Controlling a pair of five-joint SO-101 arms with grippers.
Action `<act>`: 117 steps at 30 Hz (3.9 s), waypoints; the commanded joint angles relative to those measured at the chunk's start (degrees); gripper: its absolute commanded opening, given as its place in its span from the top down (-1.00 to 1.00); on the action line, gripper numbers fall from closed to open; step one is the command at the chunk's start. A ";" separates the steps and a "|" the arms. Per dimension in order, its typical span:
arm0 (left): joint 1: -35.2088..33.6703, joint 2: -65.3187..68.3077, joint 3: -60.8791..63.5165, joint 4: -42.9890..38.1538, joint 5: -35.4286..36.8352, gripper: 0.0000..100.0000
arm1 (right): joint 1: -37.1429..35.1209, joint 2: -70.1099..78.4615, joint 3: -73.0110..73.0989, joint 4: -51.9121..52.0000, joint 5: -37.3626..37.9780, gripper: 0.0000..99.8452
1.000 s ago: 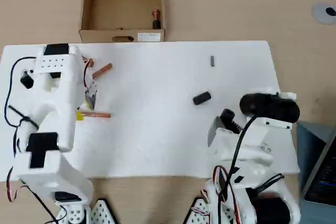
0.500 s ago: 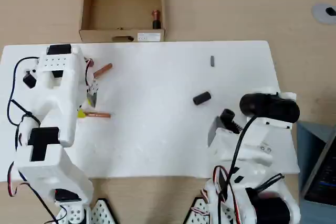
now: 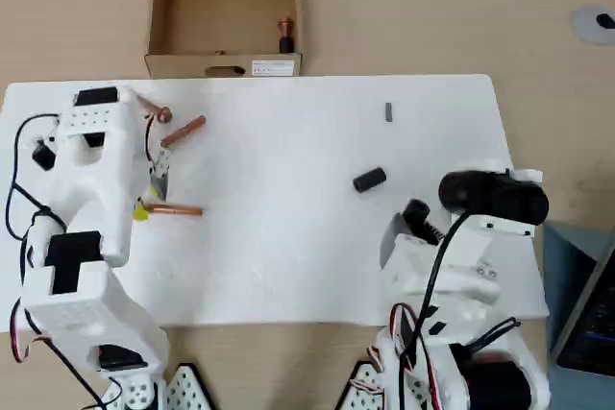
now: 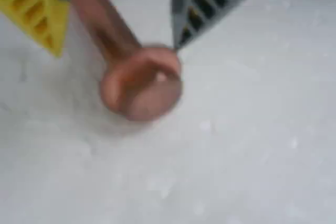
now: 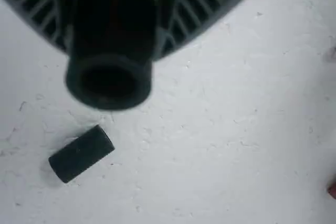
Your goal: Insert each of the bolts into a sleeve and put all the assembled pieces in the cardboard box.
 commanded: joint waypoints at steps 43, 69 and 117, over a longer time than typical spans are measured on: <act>1.23 -29.14 -6.15 8.79 -14.07 0.99 | 0.66 -0.04 0.04 -1.41 0.79 0.98; 8.35 -102.11 43.87 -7.38 -34.20 0.99 | -7.78 -0.31 6.81 -4.13 10.46 0.98; 44.57 -117.41 58.46 -34.64 -14.15 1.00 | -35.21 -19.38 26.77 -20.66 30.77 0.98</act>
